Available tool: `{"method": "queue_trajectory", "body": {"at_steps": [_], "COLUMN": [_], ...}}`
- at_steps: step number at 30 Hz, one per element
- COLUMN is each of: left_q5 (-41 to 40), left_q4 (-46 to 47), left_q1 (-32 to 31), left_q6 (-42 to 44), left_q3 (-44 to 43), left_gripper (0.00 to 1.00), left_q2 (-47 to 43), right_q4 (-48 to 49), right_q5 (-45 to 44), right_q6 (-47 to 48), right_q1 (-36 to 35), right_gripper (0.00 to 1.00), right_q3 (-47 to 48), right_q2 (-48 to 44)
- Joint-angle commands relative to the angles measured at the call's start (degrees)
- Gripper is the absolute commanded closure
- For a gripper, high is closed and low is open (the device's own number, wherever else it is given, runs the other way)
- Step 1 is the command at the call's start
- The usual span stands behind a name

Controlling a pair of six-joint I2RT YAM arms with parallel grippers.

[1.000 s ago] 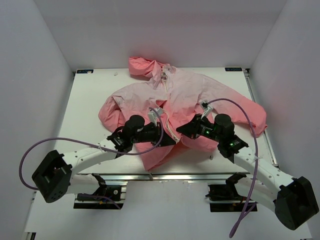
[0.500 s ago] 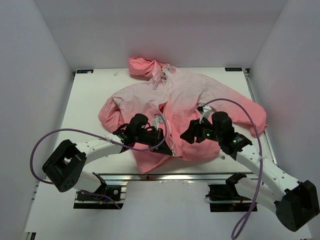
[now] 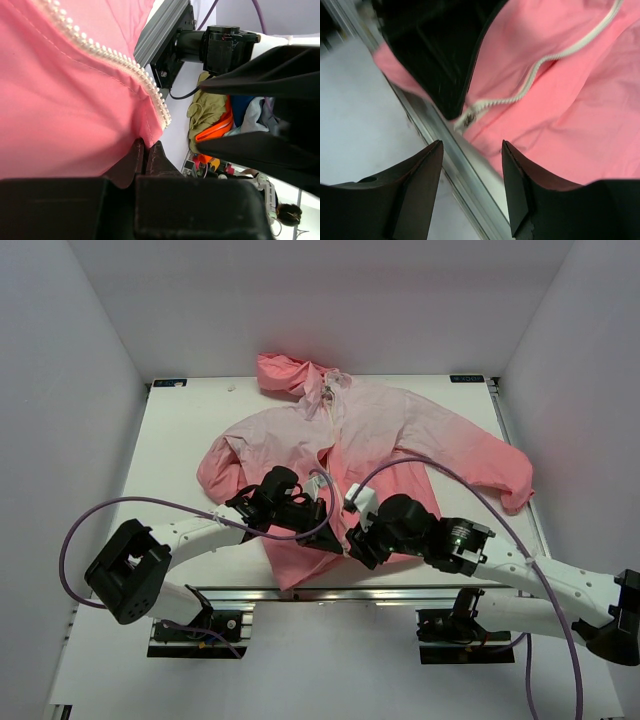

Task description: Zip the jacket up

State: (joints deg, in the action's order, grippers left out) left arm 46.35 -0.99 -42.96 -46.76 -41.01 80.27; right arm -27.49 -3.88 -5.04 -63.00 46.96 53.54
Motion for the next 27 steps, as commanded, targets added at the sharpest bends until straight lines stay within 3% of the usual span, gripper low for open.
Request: {"method": "queue_trajectory", "body": {"at_steps": [1, 12, 27], "left_q5": [2.34, 1.73, 1.55], "left_q4": [-1.46, -2.26, -1.82], "left_q1": [-0.02, -0.11, -0.11], "left_q6": [0.27, 0.18, -0.70], "left_q3": [-2.05, -1.79, -1.26], "left_gripper": [1.00, 1.00, 1.00], "left_q2": [-0.73, -1.08, -1.26], "right_q4": [-4.95, 3.31, 8.76], "right_q5": [-6.40, -12.80, -24.42], "right_q6": [1.96, 1.52, -0.06], "right_q1": [-3.79, -11.69, -15.66], "right_gripper": [0.44, 0.44, 0.48], "right_q3": [1.29, -2.31, -5.91], "right_q2": [1.30, 3.68, 6.40]}}
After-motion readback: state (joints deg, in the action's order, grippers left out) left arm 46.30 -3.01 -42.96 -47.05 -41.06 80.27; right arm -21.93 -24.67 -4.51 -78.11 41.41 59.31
